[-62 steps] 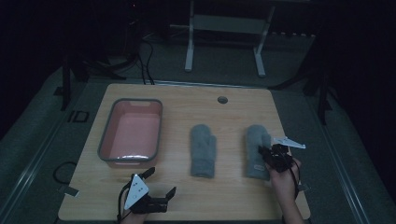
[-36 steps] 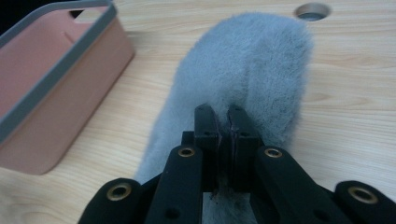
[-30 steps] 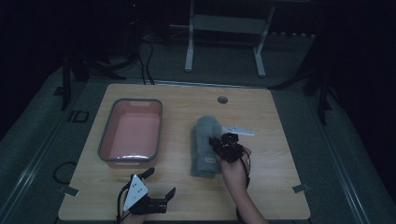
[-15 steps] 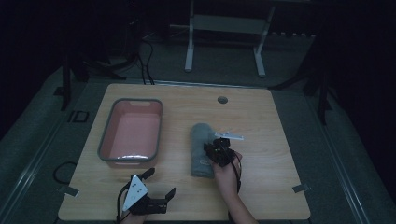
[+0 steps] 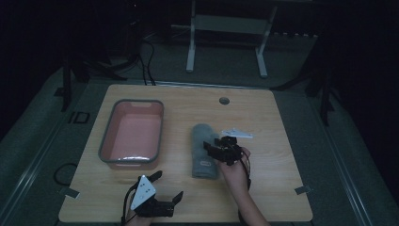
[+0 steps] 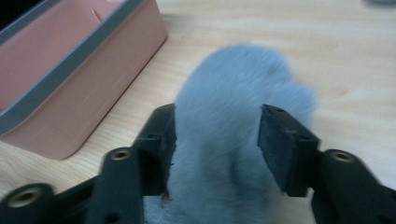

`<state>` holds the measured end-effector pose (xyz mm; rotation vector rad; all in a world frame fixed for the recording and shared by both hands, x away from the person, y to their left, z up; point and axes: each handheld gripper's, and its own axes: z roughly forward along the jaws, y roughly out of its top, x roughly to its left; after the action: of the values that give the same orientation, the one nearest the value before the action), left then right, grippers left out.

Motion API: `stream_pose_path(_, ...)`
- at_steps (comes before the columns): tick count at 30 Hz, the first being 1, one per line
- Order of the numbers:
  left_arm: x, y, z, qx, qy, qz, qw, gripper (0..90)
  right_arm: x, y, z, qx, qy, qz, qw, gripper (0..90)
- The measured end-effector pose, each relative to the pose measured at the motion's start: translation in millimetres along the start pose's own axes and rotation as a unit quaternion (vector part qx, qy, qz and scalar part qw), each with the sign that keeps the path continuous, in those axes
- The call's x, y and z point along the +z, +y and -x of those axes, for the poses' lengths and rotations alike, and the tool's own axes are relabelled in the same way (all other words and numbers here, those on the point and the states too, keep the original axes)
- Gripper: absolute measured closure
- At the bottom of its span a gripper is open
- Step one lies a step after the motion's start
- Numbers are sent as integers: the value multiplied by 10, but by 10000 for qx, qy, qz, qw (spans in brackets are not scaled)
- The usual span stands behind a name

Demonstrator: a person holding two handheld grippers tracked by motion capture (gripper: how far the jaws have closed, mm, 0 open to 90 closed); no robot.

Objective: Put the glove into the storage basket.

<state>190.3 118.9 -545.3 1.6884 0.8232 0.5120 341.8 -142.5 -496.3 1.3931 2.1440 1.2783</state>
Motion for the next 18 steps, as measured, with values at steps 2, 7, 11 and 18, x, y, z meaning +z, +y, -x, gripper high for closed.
stream_pose_path(2, 23, 49, 33, 49, -51, 8, 10000, 12, -92, 39, 64, -315, -86, 122, 9994, 424)
stream_pose_path(7, 117, 197, 69, -179, -229, -182, 9994, 57, -237, 122, 235, -608, 82, 167, 9980, 344)
stream_pose_path(11, 245, 385, 52, -291, -329, -325, 9985, 57, -301, 98, 329, -746, 271, 34, 9968, 273)
stream_pose_path(18, 598, 757, -97, -423, -327, -548, 9971, 51, -277, -4, 542, -505, 528, -259, 9970, 352)
